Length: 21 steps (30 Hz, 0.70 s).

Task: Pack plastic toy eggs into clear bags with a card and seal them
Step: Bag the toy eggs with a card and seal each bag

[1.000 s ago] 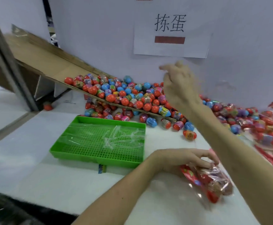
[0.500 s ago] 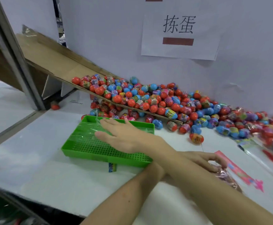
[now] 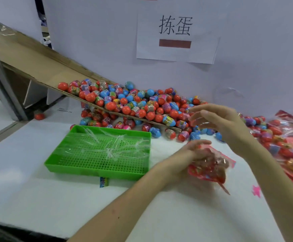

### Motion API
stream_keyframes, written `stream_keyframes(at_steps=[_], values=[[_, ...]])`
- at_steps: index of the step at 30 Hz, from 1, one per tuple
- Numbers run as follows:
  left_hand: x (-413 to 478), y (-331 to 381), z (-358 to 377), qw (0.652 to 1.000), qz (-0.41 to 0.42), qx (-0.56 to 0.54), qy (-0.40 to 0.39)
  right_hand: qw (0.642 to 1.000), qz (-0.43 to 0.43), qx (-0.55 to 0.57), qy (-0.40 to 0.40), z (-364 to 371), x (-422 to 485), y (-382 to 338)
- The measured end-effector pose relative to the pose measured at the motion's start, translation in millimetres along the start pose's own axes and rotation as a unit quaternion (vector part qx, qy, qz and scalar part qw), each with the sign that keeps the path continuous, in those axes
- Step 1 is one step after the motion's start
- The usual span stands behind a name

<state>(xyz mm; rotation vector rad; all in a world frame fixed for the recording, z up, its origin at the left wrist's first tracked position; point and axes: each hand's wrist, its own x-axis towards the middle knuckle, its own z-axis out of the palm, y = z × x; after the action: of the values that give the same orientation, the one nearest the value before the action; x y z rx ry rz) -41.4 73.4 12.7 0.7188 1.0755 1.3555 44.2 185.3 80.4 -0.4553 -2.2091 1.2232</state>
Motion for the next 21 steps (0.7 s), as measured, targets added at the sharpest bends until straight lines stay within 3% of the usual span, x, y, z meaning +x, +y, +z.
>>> stream_keyframes(at_steps=[3,5,10,12,17,21], values=[[12.5,3.3,-5.1,0.991,0.035,-0.105,0.077,0.986,0.039,0.073,0.147,-33.9,-14.4,28.3],[16.5,5.9,-7.7,0.978,0.059,-0.16,0.117,0.977,0.073,0.091,0.177,-25.9,-22.7,42.5],[15.6,9.9,-9.9,0.957,0.125,-0.22,0.139,0.97,0.198,0.107,0.096,4.2,-35.3,56.8],[15.5,9.0,-9.9,0.954,0.143,-0.219,0.148,0.97,0.196,0.119,0.081,12.9,-38.5,56.9],[20.1,6.2,-9.3,0.947,0.14,-0.216,0.194,0.962,0.173,0.164,0.132,24.2,-41.7,49.6],[20.9,6.6,-14.3,0.947,0.133,-0.234,0.176,0.948,0.179,0.22,0.144,30.0,-41.4,50.4]])
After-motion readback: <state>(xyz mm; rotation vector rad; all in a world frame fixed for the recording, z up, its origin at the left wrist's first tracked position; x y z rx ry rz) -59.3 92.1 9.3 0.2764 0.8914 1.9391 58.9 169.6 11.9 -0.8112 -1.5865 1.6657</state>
